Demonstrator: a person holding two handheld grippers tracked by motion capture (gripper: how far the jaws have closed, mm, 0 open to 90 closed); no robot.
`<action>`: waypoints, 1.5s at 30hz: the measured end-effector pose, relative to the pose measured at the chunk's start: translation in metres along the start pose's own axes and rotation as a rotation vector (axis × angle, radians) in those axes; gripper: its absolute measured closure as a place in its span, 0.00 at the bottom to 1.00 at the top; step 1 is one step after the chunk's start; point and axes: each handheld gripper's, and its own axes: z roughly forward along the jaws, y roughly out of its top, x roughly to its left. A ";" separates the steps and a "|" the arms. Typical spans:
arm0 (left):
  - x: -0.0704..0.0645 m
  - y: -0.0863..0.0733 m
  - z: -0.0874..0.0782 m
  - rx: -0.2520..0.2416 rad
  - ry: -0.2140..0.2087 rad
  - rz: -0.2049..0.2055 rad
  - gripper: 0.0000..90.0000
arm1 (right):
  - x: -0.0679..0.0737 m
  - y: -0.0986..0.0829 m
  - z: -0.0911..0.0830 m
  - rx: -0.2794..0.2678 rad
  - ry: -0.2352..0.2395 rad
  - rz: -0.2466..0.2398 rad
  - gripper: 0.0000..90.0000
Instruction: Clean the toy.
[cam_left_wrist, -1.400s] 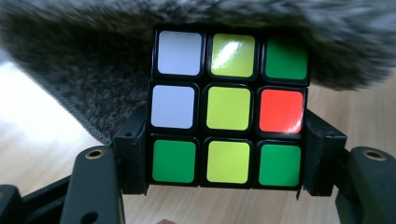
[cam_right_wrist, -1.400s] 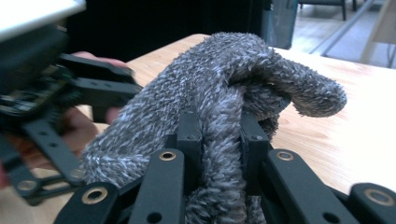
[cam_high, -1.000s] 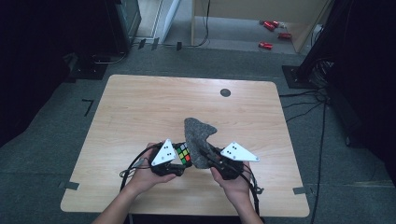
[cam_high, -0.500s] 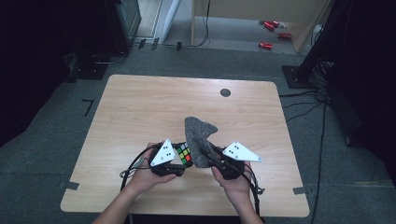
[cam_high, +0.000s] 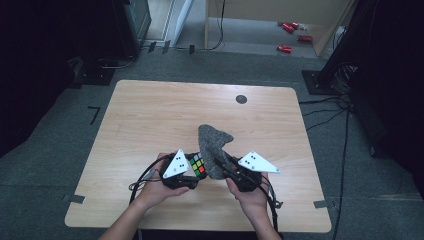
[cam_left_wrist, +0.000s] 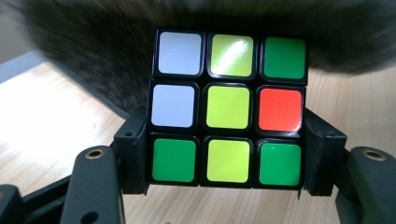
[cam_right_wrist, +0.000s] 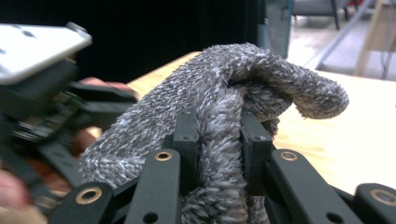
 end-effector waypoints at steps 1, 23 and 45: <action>-0.001 0.000 0.000 -0.005 -0.005 0.002 0.39 | 0.002 0.000 0.001 0.003 0.004 -0.011 0.81; 0.003 0.003 -0.008 -0.041 0.004 -0.011 0.39 | -0.017 -0.012 0.006 0.066 -0.077 0.008 0.81; 0.022 0.001 -0.026 -0.225 -0.047 -0.170 0.39 | -0.026 -0.007 -0.006 -0.041 -0.042 0.127 0.82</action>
